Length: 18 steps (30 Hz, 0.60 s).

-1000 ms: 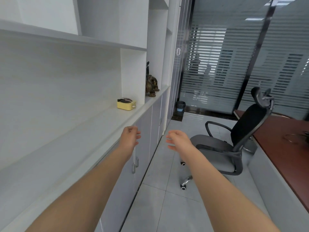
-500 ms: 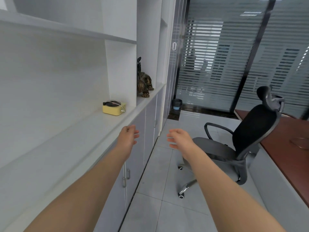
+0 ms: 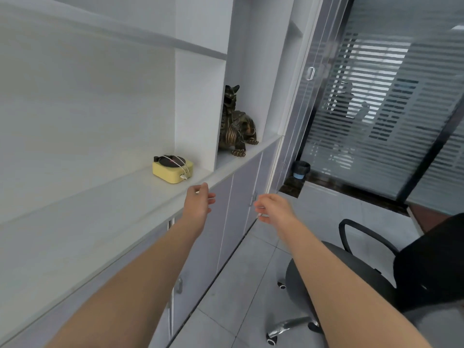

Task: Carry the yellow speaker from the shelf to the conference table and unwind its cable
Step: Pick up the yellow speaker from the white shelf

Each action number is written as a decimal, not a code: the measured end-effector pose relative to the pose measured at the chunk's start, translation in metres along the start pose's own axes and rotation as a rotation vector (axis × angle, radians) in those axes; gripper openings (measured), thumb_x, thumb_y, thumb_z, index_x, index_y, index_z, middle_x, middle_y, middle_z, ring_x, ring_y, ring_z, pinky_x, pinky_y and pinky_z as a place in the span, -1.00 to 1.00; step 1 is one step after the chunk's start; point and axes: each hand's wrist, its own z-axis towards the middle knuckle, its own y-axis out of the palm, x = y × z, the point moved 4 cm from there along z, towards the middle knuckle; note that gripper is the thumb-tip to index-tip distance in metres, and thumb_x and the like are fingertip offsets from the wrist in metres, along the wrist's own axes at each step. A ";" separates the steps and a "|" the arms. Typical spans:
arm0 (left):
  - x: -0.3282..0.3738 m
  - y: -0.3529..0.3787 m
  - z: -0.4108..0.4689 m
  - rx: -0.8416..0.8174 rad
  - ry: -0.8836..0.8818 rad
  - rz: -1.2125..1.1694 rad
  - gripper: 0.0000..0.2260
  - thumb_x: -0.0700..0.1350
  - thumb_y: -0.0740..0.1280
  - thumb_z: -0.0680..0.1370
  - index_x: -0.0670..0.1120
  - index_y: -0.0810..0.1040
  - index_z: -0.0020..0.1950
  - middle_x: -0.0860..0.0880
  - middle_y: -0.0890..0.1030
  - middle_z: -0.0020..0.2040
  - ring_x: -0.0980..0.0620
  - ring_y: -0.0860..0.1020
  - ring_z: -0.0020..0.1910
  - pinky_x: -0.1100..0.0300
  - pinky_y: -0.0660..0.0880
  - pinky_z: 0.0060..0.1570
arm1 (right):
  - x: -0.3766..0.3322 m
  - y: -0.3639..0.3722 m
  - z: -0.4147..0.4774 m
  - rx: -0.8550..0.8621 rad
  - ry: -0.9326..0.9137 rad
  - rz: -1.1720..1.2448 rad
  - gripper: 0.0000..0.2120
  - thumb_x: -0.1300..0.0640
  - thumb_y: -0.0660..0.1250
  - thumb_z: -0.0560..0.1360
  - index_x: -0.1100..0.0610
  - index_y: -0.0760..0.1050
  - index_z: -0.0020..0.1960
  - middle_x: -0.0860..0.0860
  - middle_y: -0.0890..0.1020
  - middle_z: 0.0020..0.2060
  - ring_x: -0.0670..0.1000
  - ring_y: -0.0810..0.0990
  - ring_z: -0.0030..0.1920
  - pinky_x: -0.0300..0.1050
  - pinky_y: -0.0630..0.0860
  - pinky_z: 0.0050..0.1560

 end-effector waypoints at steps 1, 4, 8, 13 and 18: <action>-0.001 0.003 0.008 0.022 0.000 -0.001 -0.83 -0.03 0.09 0.64 -0.09 0.30 0.15 -0.12 0.56 0.06 -0.06 0.52 0.02 0.07 0.43 0.04 | -0.001 0.001 0.013 -0.009 0.006 0.008 -0.89 0.29 0.24 0.51 0.12 0.49 -0.09 0.10 0.57 -0.05 -0.03 0.54 -0.14 -0.11 0.55 -0.04; 0.002 0.007 0.026 0.067 0.015 -0.008 -0.83 -0.03 0.11 0.63 -0.09 0.30 0.14 -0.14 0.57 0.06 -0.08 0.53 0.01 0.05 0.43 0.04 | -0.008 0.011 0.041 -0.051 -0.001 0.011 -0.87 0.29 0.23 0.52 0.16 0.49 0.03 0.10 0.58 -0.07 -0.05 0.53 -0.19 -0.17 0.52 -0.10; 0.004 0.007 0.061 0.114 0.025 0.000 -0.78 -0.04 0.11 0.63 -0.12 0.31 0.21 -0.13 0.56 0.06 -0.08 0.52 0.02 0.06 0.43 0.04 | -0.020 0.036 0.086 -0.145 -0.005 -0.009 -0.85 0.27 0.22 0.54 0.17 0.49 0.08 0.03 0.59 -0.19 0.01 0.54 -0.09 -0.12 0.55 -0.04; 0.006 0.003 0.122 0.206 0.059 -0.007 -0.70 -0.05 0.11 0.62 -0.17 0.31 0.29 -0.14 0.58 0.02 -0.07 0.54 -0.04 0.07 0.43 -0.01 | -0.036 0.072 0.148 -0.242 -0.041 -0.031 -0.90 0.24 0.20 0.56 0.16 0.46 0.05 0.04 0.56 -0.20 -0.06 0.50 -0.24 -0.18 0.50 -0.14; 0.001 -0.007 0.183 0.344 0.079 -0.033 -0.76 -0.04 0.12 0.62 -0.14 0.35 0.21 -0.14 0.60 -0.04 -0.03 0.55 -0.15 0.07 0.42 -0.02 | -0.046 0.121 0.213 -0.319 -0.022 -0.062 -0.90 0.20 0.21 0.57 0.15 0.47 -0.09 0.11 0.58 -0.09 -0.03 0.53 -0.20 -0.17 0.51 -0.12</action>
